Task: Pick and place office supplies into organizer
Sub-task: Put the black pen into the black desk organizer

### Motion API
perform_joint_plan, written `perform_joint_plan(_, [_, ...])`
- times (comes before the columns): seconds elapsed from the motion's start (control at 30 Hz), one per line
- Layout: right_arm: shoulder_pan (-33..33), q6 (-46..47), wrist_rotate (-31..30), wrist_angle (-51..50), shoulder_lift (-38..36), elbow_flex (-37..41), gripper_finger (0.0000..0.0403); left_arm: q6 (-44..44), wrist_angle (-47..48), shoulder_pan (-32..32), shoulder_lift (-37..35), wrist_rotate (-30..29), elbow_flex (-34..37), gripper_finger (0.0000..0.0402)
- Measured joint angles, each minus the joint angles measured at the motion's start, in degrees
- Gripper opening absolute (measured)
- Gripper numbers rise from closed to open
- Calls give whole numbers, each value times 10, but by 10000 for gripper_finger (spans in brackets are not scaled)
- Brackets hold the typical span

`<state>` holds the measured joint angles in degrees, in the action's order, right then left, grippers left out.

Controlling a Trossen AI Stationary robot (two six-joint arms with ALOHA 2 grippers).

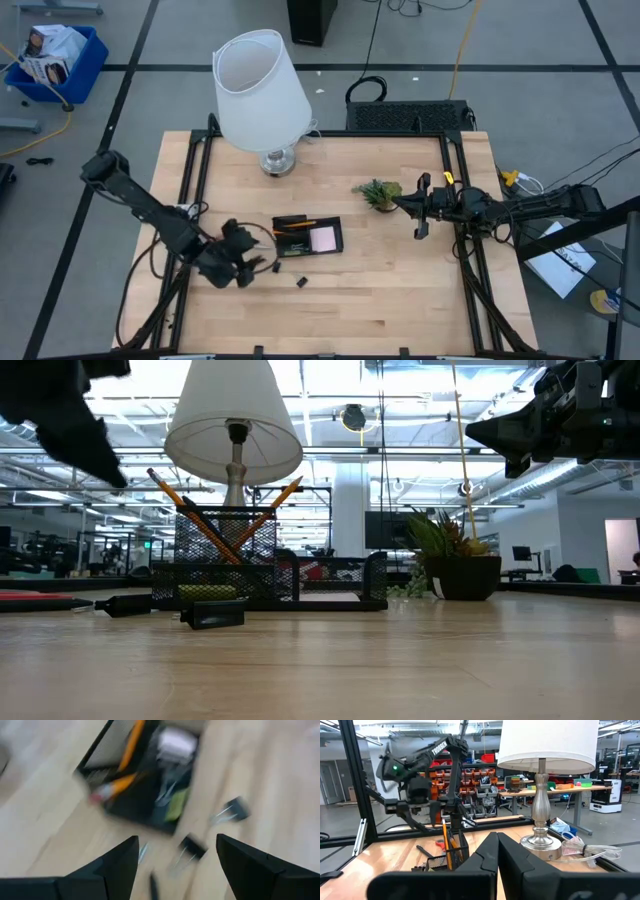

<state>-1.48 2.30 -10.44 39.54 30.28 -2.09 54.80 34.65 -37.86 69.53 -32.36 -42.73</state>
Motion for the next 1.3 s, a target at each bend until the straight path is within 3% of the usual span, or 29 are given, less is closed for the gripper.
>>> perform_joint_plan(0.27, [0, 0, 0, 0, 0, 0, 0, 172, 168, 44, 89, 129, -53, 271])
perform_joint_plan(0.4, [0, 0, 0, 0, 0, 0, 0, 193, 159, 73, 145, 193, -54, 271])
perform_joint_plan(0.67, [0, 0, 0, 0, 0, 0, 0, 161, 92, 102, 229, 244, -55, 271])
perform_joint_plan(1.1, [0, 0, 0, -1, 0, 0, 0, 152, 68, 85, 245, 232, -55, 268])
perform_joint_plan(1.3, [0, 0, 0, -1, 0, 0, 0, 159, 52, 86, 246, 244, -55, 217])
